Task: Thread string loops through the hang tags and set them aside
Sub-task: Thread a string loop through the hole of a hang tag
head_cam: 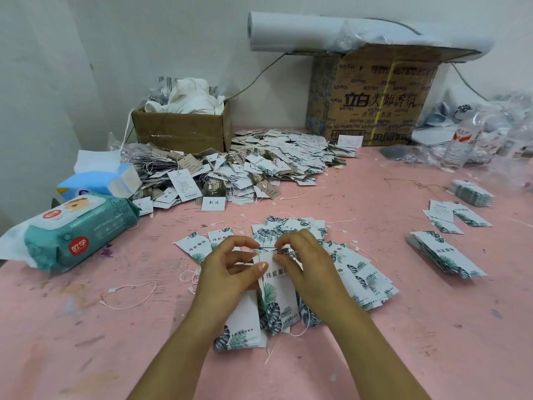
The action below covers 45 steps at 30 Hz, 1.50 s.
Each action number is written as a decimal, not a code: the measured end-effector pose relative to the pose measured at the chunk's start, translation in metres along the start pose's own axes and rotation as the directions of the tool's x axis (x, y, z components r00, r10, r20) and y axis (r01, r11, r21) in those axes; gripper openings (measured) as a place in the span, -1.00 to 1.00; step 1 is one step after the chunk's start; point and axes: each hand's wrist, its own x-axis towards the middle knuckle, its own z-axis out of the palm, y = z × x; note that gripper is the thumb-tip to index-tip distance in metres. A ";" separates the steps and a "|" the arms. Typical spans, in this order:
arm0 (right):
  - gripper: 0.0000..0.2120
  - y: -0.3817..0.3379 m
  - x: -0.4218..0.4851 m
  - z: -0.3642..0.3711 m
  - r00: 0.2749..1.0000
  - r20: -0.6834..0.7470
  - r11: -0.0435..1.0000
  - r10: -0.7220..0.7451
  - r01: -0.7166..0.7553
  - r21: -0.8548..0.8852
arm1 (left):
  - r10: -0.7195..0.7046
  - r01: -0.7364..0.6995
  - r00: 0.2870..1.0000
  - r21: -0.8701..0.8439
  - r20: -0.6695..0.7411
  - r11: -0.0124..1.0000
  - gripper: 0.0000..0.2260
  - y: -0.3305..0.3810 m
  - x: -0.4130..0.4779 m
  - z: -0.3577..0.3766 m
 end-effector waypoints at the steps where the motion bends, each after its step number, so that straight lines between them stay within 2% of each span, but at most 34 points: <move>1: -0.82 0.000 0.000 0.000 1.000 -0.004 1.000 0.001 -0.001 0.030 | 0.012 -0.012 1.000 -0.002 0.005 1.000 -0.74 0.001 0.000 0.000; 7: -0.92 0.004 0.002 -0.002 0.997 0.041 0.987 0.058 -0.063 0.145 | -0.004 0.004 0.999 -0.014 0.032 1.000 -0.80 0.001 0.000 0.001; 9: -0.83 0.004 0.002 -0.002 0.996 0.045 0.983 0.074 -0.080 0.166 | -0.010 0.010 1.000 0.023 0.020 1.000 -0.83 0.001 0.000 0.002; 11: -0.78 0.004 0.002 -0.002 0.996 0.051 0.982 0.077 -0.085 0.169 | 0.058 -0.054 0.998 0.178 -0.018 0.983 -0.86 -0.001 0.000 0.001; 14: -0.84 0.005 0.002 -0.001 0.997 0.046 0.982 0.067 -0.074 0.174 | 0.186 -0.149 0.982 0.453 -0.040 0.879 -0.89 -0.003 0.001 0.000; 17: -0.92 0.003 0.002 0.000 0.999 0.013 0.985 0.045 -0.046 0.168 | 0.217 -0.162 0.975 0.534 -0.041 0.830 -0.87 -0.004 0.002 -0.001; 22: -0.98 -0.002 0.000 0.003 0.996 -0.089 0.998 -0.007 0.012 0.064 | 0.156 -0.147 0.988 0.400 0.011 0.905 -0.88 -0.003 0.001 -0.001; 24: -0.96 -0.002 -0.001 0.003 0.995 -0.103 1.000 -0.008 0.010 0.015 | 0.152 -0.131 0.988 0.399 -0.022 0.908 -0.91 -0.003 0.001 0.001; 28: -0.94 -0.004 0.000 0.000 0.993 -0.121 1.000 -0.003 0.000 -0.025 | 0.165 -0.115 0.982 0.407 -0.088 0.906 -0.83 -0.004 0.002 0.000; 35: -0.92 -0.009 0.001 0.000 0.984 -0.157 0.990 -0.082 0.063 -0.124 | 0.178 -0.128 0.982 0.454 -0.069 0.881 -0.87 -0.006 0.002 0.000; 38: -0.89 -0.011 0.000 0.000 0.977 -0.183 0.984 -0.108 0.078 -0.163 | 0.146 -0.118 0.988 0.396 -0.042 0.911 -0.95 -0.006 0.002 0.001; 42: -0.91 -0.013 0.000 0.000 0.977 -0.180 0.980 -0.116 0.084 -0.178 | 0.092 -0.080 0.995 0.257 -0.036 0.963 -0.85 -0.005 0.000 0.004; 45: -0.92 -0.014 0.000 -0.001 0.976 -0.181 0.977 -0.124 0.089 -0.191 | 0.094 -0.084 0.995 0.215 -0.035 0.973 -0.84 -0.004 -0.001 0.005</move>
